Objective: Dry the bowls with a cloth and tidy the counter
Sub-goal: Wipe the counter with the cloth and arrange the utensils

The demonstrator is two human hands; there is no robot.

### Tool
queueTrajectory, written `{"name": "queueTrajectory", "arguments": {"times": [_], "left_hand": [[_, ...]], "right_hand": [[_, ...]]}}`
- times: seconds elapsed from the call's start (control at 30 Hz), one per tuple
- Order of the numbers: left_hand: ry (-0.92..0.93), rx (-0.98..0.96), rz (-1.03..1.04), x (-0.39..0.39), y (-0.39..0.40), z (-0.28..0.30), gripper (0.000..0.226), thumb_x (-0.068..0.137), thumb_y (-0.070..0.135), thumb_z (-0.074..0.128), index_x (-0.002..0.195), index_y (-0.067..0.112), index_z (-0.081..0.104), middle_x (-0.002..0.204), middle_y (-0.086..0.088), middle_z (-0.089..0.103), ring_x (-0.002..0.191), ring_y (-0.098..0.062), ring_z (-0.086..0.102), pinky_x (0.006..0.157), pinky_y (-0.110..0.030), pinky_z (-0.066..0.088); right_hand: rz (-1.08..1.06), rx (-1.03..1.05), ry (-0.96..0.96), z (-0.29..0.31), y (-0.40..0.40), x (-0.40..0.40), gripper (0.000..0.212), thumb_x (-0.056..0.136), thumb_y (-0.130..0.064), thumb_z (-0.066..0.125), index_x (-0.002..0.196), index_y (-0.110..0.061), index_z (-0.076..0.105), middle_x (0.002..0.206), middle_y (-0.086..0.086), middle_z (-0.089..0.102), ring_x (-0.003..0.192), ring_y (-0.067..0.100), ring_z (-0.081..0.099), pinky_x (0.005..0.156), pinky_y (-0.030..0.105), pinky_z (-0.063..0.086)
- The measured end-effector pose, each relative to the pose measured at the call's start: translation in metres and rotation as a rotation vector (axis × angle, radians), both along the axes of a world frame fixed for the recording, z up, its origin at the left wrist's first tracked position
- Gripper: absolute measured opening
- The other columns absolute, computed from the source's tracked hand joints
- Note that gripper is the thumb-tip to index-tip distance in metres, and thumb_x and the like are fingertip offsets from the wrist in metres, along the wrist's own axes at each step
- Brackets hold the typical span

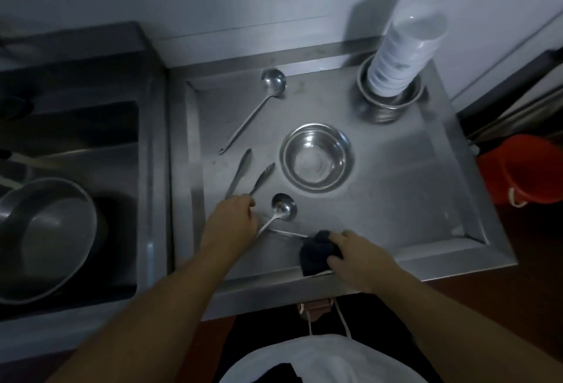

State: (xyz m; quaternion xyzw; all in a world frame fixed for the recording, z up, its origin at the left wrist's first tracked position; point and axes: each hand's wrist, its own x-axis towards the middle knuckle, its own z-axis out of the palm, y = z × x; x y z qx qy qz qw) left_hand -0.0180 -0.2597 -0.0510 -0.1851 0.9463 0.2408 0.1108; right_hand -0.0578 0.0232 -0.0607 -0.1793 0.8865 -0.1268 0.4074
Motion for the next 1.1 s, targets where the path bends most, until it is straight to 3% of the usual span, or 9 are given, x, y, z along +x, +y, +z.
{"name": "queueTrajectory", "arguments": {"times": [0.1, 0.2, 0.3, 0.4, 0.53, 0.63, 0.8, 0.97, 1.1], "left_hand": [[0.026, -0.001, -0.038, -0.018, 0.027, 0.002, 0.021, 0.098, 0.018, 0.058, 0.114, 0.013, 0.071, 0.102, -0.007, 0.071, 0.092, -0.025, 0.066, 0.078, -0.039, 0.056], [0.011, 0.011, -0.069, -0.025, 0.054, -0.003, 0.016, 0.099, 0.019, 0.057, 0.108, 0.014, 0.069, 0.097, -0.003, 0.068, 0.087, -0.022, 0.063, 0.076, -0.040, 0.054], [-0.026, 0.003, -0.066, -0.025, 0.077, -0.008, 0.011, 0.098, 0.020, 0.056, 0.103, 0.017, 0.066, 0.094, 0.000, 0.065, 0.087, -0.020, 0.061, 0.075, -0.040, 0.054], [-0.049, -0.009, -0.037, -0.025, 0.095, -0.011, 0.009, 0.096, 0.016, 0.058, 0.099, 0.017, 0.066, 0.088, -0.001, 0.064, 0.081, -0.022, 0.061, 0.068, -0.039, 0.052], [-0.100, -0.035, 0.011, -0.021, 0.113, -0.015, 0.007, 0.097, 0.017, 0.057, 0.099, 0.016, 0.064, 0.083, -0.002, 0.061, 0.074, -0.022, 0.058, 0.062, -0.036, 0.044], [-0.087, -0.024, 0.083, -0.017, 0.122, -0.017, 0.012, 0.096, 0.015, 0.060, 0.104, 0.016, 0.069, 0.087, -0.001, 0.065, 0.077, -0.019, 0.059, 0.065, -0.035, 0.044], [-0.076, 0.036, 0.181, -0.008, 0.135, -0.021, 0.009, 0.097, 0.016, 0.059, 0.102, 0.017, 0.067, 0.088, -0.001, 0.066, 0.082, -0.023, 0.062, 0.075, -0.048, 0.055], [-0.037, 0.032, 0.233, 0.005, 0.147, -0.025, 0.012, 0.097, 0.017, 0.062, 0.105, 0.020, 0.070, 0.093, 0.003, 0.069, 0.087, -0.019, 0.065, 0.078, -0.043, 0.057], [-0.052, 0.032, 0.195, 0.009, 0.145, -0.026, 0.012, 0.096, 0.016, 0.061, 0.105, 0.018, 0.070, 0.093, 0.003, 0.068, 0.088, -0.020, 0.064, 0.078, -0.043, 0.057]], "right_hand": [[-0.116, 0.081, 0.151, -0.007, 0.048, -0.026, 0.044, 0.095, -0.038, 0.055, 0.135, -0.020, 0.052, 0.128, 0.009, 0.052, 0.116, 0.035, 0.056, 0.090, 0.046, 0.053], [-0.110, 0.238, 0.291, -0.024, 0.091, -0.045, 0.049, 0.095, -0.046, 0.057, 0.136, -0.019, 0.049, 0.149, 0.007, 0.040, 0.129, 0.034, 0.044, 0.095, 0.050, 0.053], [-0.080, 0.276, 0.132, -0.048, 0.115, -0.050, 0.066, 0.093, -0.059, 0.057, 0.144, -0.018, 0.047, 0.165, 0.005, 0.027, 0.147, 0.035, 0.028, 0.112, 0.054, 0.042], [-0.052, 0.193, 0.155, -0.064, 0.120, -0.034, 0.074, 0.092, -0.062, 0.063, 0.146, -0.013, 0.049, 0.154, 0.012, 0.045, 0.141, 0.039, 0.039, 0.111, 0.057, 0.044], [0.035, 0.079, 0.267, -0.077, 0.115, -0.018, 0.073, 0.090, -0.044, 0.076, 0.152, -0.012, 0.054, 0.152, 0.020, 0.054, 0.139, 0.046, 0.049, 0.106, 0.066, 0.046], [0.091, 0.011, 0.371, -0.090, 0.109, -0.045, 0.065, 0.097, -0.039, 0.059, 0.155, -0.013, 0.049, 0.160, 0.018, 0.046, 0.148, 0.045, 0.040, 0.114, 0.067, 0.038], [0.131, -0.100, 0.384, -0.110, 0.073, -0.110, 0.070, 0.097, -0.039, 0.044, 0.161, -0.013, 0.039, 0.171, 0.012, 0.031, 0.159, 0.041, 0.022, 0.125, 0.066, 0.015], [0.242, -0.185, 0.335, -0.127, 0.033, -0.126, 0.069, 0.100, -0.041, 0.034, 0.165, -0.018, 0.033, 0.174, 0.001, 0.025, 0.163, 0.030, 0.010, 0.129, 0.059, 0.001], [0.415, -0.275, 0.337, -0.127, 0.027, -0.098, 0.069, 0.098, -0.041, 0.030, 0.163, -0.017, 0.038, 0.171, 0.001, 0.031, 0.161, 0.028, 0.020, 0.128, 0.059, 0.008]]}}
